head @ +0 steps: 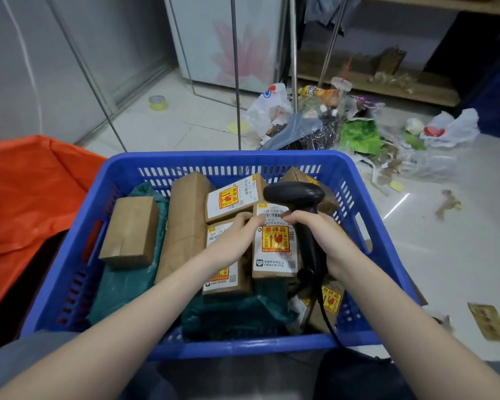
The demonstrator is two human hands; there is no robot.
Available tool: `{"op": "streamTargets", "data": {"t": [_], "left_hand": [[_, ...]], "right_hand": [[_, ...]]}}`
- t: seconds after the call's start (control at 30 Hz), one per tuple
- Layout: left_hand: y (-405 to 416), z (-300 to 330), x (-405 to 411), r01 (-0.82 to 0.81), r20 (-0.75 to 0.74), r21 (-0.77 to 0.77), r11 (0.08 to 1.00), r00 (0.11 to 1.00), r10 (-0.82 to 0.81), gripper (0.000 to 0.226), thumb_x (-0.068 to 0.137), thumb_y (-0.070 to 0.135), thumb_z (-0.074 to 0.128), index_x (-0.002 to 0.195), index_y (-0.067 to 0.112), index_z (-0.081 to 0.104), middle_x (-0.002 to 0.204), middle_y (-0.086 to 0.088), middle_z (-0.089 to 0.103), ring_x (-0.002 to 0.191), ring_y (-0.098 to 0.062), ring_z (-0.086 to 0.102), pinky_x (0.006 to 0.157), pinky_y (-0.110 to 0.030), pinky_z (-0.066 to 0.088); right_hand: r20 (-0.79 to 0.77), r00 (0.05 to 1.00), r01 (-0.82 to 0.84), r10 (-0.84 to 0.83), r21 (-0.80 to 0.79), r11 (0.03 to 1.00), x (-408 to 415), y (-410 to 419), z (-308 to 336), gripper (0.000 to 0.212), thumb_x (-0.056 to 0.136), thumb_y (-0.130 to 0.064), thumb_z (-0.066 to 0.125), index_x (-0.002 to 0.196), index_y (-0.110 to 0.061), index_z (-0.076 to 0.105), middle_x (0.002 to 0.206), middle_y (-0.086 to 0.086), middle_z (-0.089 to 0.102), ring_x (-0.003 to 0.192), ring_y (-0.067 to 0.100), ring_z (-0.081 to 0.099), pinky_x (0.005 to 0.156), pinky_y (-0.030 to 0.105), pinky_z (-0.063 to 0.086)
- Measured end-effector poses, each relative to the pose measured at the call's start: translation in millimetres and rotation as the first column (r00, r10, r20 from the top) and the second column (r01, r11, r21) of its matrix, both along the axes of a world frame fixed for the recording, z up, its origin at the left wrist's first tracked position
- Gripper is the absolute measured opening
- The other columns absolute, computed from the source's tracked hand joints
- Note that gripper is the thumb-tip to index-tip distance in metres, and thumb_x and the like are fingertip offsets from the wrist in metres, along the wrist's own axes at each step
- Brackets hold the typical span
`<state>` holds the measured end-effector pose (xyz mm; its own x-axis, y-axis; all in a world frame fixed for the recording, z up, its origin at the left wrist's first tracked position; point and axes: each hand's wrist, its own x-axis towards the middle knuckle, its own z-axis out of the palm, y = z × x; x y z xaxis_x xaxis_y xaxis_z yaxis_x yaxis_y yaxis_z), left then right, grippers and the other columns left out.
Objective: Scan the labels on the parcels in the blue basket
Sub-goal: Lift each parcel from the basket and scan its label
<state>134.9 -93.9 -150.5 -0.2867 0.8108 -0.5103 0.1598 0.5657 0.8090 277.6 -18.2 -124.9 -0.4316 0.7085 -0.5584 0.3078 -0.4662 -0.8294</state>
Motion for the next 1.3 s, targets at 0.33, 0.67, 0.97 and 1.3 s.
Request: {"op": "streamTargets", "data": {"t": [0.33,0.67,0.97,1.3], "left_hand": [[4,16,-28,-0.254,-0.126,0.261,0.931,0.947,0.294,0.075,0.082,0.044,0.065,0.143,0.022,0.027,0.134,-0.004,0.046,0.106,-0.014,0.055,0.068,-0.02,0.044],[-3,32,-33,-0.211,-0.013,0.355,0.911,0.973,0.231,0.061,0.085,0.022,0.068,0.137,0.023,0.038,0.116,0.007,0.053,0.082,0.005,0.055,0.05,0.0,0.044],[-10,51,-40,-0.279,0.07,0.405,0.871,0.959,0.275,0.064,0.08,0.031,0.071,0.132,0.033,0.032,0.103,0.019,0.054,0.084,0.002,0.063,0.056,-0.01,0.052],[-12,65,-54,-0.374,0.085,0.468,0.8,0.921,0.381,0.056,0.08,0.033,0.071,0.129,0.027,0.045,0.113,0.0,0.067,0.088,-0.014,0.072,0.069,-0.028,0.06]], "right_hand": [[-0.249,0.968,0.052,-0.043,0.028,0.998,-10,7,24,0.031,0.078,-0.023,0.068,0.107,-0.014,0.071,0.103,0.007,0.076,0.099,0.025,0.071,0.088,0.043,0.054],[-0.379,0.921,0.105,-0.089,0.022,0.994,-18,8,45,0.023,0.086,-0.02,0.06,0.105,-0.012,0.069,0.108,0.01,0.073,0.096,0.027,0.07,0.081,0.044,0.058],[-0.404,0.911,0.095,-0.08,0.019,0.995,-30,2,54,0.033,0.084,-0.021,0.062,0.114,-0.01,0.068,0.114,0.009,0.073,0.104,0.025,0.07,0.088,0.043,0.056],[-0.402,0.911,0.079,-0.088,-0.038,0.996,-27,7,66,0.018,0.084,-0.023,0.059,0.087,-0.007,0.067,0.075,0.005,0.059,0.052,0.015,0.049,0.045,0.023,0.043]]}}
